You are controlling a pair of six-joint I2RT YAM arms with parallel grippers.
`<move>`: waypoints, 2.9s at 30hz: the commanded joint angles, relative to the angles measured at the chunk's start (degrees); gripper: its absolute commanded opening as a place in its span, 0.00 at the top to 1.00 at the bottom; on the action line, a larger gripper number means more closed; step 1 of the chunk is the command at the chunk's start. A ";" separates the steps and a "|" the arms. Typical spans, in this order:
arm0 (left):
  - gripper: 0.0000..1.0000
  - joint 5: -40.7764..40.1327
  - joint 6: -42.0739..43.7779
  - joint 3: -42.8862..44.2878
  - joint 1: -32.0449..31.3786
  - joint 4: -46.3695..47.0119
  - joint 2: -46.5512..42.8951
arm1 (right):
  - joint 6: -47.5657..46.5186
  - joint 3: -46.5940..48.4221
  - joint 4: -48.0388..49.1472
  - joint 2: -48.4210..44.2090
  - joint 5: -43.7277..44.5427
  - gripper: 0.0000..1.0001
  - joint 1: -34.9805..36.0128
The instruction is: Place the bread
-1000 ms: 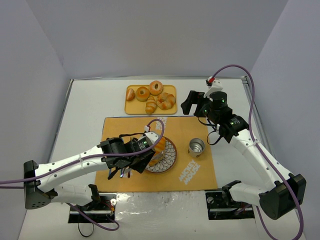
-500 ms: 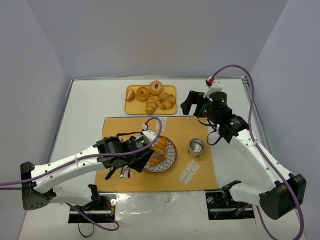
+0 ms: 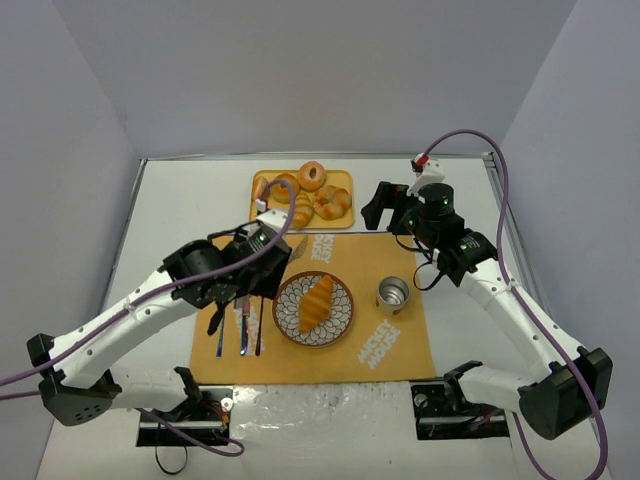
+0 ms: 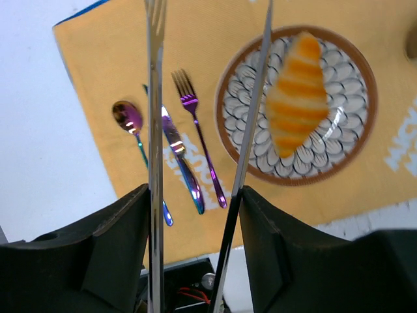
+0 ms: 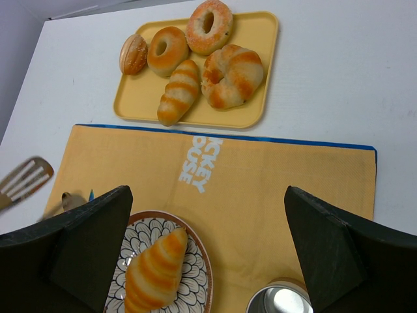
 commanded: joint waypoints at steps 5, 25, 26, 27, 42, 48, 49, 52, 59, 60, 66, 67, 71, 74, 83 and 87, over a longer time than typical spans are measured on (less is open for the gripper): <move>0.51 1.63 7.03 9.27 24.55 8.06 5.55 | -0.83 3.28 2.77 0.47 -0.96 0.00 0.45; 0.51 9.47 6.93 25.22 55.94 19.21 37.80 | -2.29 4.04 3.79 3.44 -2.33 0.00 0.36; 0.51 9.07 7.04 26.49 56.34 19.22 39.41 | -2.35 4.00 3.85 3.60 -2.38 0.00 0.36; 0.51 9.06 7.28 27.23 57.73 19.28 40.93 | -2.41 4.00 3.91 3.73 -2.38 0.00 0.36; 0.51 11.13 8.30 34.10 61.75 19.34 55.29 | -3.87 2.81 4.27 4.98 -2.20 0.00 0.36; 0.50 11.05 8.27 35.28 62.73 18.71 59.24 | -4.14 2.74 4.21 5.11 -2.35 0.00 0.42; 0.50 11.23 8.24 35.16 62.91 18.73 59.53 | -4.20 2.71 4.24 5.05 -2.32 0.00 0.40; 0.48 11.57 8.23 35.01 63.11 18.54 60.54 | -4.26 2.68 4.27 4.98 -2.27 0.00 0.38; 0.37 12.03 8.21 34.37 63.11 18.22 61.95 | -4.09 2.34 4.27 4.40 -2.47 0.00 0.36; 0.37 12.15 8.14 34.15 63.11 18.38 61.91 | -4.09 2.26 4.16 4.26 -2.40 0.00 0.40; 0.30 12.73 7.93 33.72 63.02 18.75 60.62 | -4.18 2.26 3.47 3.66 -2.28 0.00 0.36; 0.28 12.64 7.83 33.77 63.02 18.65 60.38 | -4.18 2.35 3.42 3.66 -2.23 0.00 0.36; 0.25 12.31 7.68 33.62 63.02 18.50 59.02 | -4.18 2.41 3.22 3.74 -2.03 0.00 0.37; 0.25 12.34 7.65 33.68 63.02 18.47 58.10 | -4.15 2.33 3.15 3.60 -1.88 0.00 0.42; 0.24 12.46 8.25 33.66 62.28 19.21 51.91 | -3.96 2.06 3.04 3.01 -1.59 0.00 0.40; 0.24 11.50 8.75 34.64 61.31 18.29 48.28 | -3.91 1.70 3.04 2.77 -1.22 0.00 0.41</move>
